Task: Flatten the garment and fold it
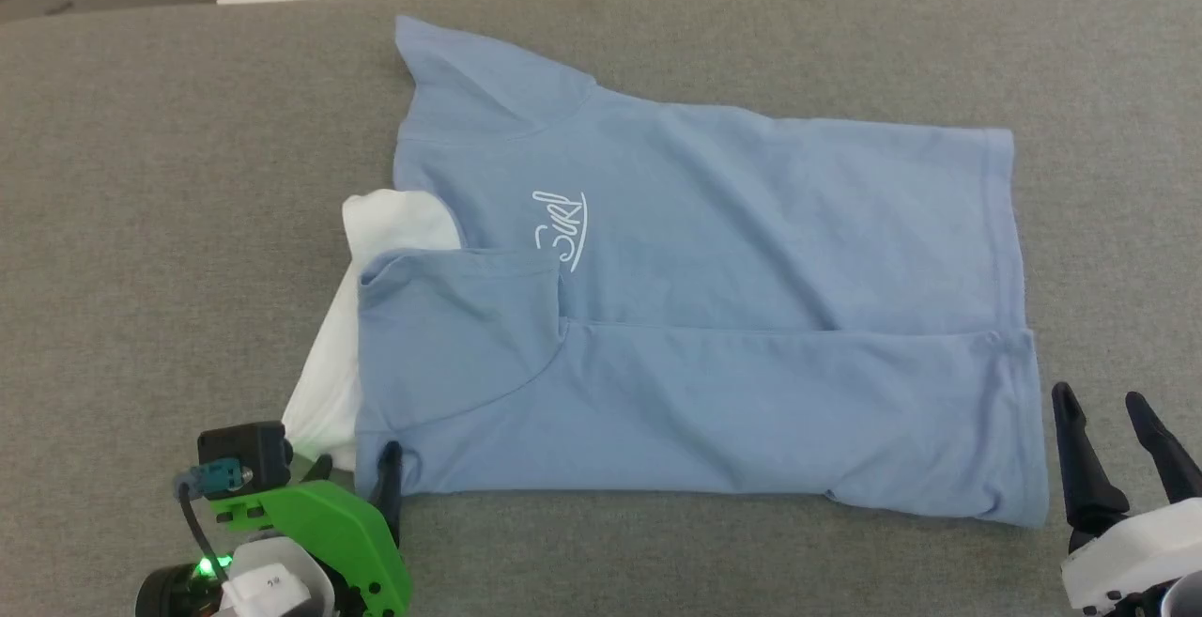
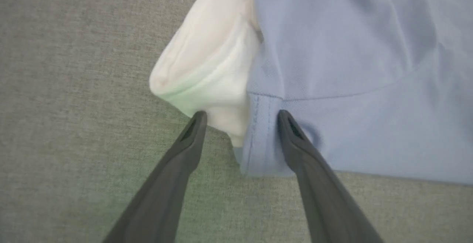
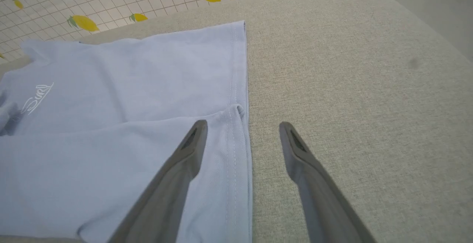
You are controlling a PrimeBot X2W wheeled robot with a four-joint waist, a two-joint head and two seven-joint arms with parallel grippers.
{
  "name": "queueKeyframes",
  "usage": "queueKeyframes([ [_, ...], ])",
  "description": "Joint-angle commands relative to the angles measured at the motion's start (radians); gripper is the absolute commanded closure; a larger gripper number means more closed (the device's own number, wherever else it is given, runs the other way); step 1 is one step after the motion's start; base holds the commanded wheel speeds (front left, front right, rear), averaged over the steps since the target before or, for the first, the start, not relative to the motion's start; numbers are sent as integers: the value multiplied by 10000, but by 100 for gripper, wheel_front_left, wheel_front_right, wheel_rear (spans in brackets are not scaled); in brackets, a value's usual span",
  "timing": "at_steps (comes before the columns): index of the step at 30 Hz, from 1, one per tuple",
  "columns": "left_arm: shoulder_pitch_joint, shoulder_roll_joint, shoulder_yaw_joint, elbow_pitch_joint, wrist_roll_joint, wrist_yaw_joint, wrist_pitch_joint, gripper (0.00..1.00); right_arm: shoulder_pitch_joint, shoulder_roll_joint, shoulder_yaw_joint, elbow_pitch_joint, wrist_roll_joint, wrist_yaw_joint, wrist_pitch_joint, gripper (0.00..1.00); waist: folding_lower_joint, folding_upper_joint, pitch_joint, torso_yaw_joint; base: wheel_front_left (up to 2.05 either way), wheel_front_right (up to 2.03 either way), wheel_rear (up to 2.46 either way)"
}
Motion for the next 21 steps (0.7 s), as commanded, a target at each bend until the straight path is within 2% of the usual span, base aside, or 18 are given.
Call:
queueKeyframes([
  [1,-146,-25,15,76,-115,236,216,0,-221,-47,5,37,71,-15,-56,0,0,0,272,-128,0,0,0],
  [6,-266,-232,-44,218,-353,631,821,0,-363,-137,44,104,162,-15,-62,0,0,0,626,-133,0,0,0],
  [10,-614,-292,-239,495,-425,453,1112,0,-541,-228,133,168,228,-15,-41,0,0,0,850,-98,0,0,0],
  [11,-707,-319,-326,619,-497,337,1247,29,-586,-256,169,191,240,-15,-25,0,0,0,888,-85,0,0,0],
  [12,-793,-328,-379,695,-514,236,1286,100,-623,-282,207,208,253,-15,-10,0,0,0,909,-79,0,0,0],
  [15,-996,-377,-452,838,-608,-80,1288,100,-778,-438,329,228,269,-15,51,0,0,0,932,-73,0,0,0],
  [21,-897,-234,-143,397,-540,-293,646,100,-951,-766,362,17,433,-15,507,0,0,0,773,-86,0,0,0],
])
